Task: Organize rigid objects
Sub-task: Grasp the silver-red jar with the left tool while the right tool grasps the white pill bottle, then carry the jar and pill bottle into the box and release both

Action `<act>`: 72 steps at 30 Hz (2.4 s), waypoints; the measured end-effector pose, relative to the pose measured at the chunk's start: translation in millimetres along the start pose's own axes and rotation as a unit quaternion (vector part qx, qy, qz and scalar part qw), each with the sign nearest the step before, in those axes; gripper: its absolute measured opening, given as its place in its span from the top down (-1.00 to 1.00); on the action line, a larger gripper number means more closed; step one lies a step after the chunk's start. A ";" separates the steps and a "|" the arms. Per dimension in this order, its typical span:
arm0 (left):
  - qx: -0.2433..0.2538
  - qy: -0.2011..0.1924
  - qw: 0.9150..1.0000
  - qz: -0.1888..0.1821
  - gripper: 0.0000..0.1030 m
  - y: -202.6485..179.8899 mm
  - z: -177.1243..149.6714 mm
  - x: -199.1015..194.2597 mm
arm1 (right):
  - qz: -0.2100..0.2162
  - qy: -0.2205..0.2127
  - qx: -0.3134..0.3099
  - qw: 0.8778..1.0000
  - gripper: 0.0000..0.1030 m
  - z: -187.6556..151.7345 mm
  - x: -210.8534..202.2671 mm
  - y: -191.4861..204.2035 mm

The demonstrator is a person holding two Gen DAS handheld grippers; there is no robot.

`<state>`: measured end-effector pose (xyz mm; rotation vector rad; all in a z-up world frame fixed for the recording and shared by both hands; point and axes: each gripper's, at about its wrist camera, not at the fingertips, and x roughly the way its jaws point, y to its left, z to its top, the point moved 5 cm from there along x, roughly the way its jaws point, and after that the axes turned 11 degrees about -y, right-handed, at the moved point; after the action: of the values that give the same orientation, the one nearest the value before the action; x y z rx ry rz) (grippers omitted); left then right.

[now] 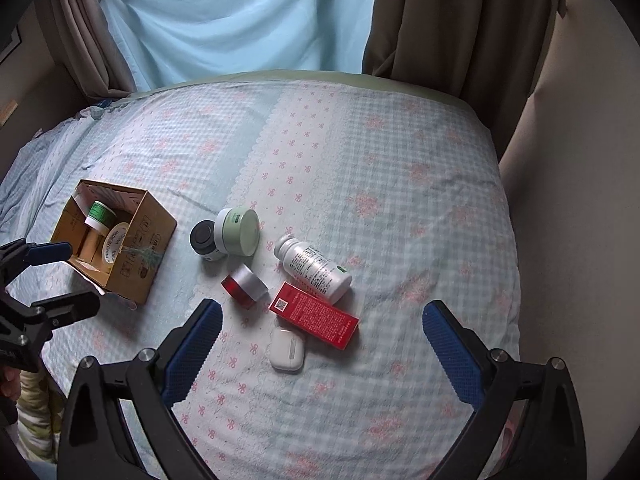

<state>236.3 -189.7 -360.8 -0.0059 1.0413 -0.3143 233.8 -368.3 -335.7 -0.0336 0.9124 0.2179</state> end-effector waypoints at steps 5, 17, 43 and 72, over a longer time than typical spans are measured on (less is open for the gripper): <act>0.005 0.035 0.999 -0.007 -0.95 -4.2 -0.7 64.6 | 0.032 0.043 -0.063 0.997 -0.94 -0.3 62.4 -11.2; 0.004 0.097 0.995 -0.024 -0.57 1.4 -17.7 171.3 | 0.111 0.152 -0.197 0.962 -0.64 -19.2 182.6 3.6; -0.007 0.098 0.995 -0.030 -0.07 -6.4 -24.0 203.4 | 0.112 0.175 -0.250 0.946 0.08 -33.8 210.9 32.3; -0.058 -0.108 0.991 -0.054 -0.07 39.4 62.1 -144.2 | 0.019 -0.007 -0.018 1.000 0.08 85.1 -84.8 116.1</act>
<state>232.0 -123.7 -213.1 -0.1983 0.8444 -0.3429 226.7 -259.2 -209.4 -0.0481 0.8958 0.2687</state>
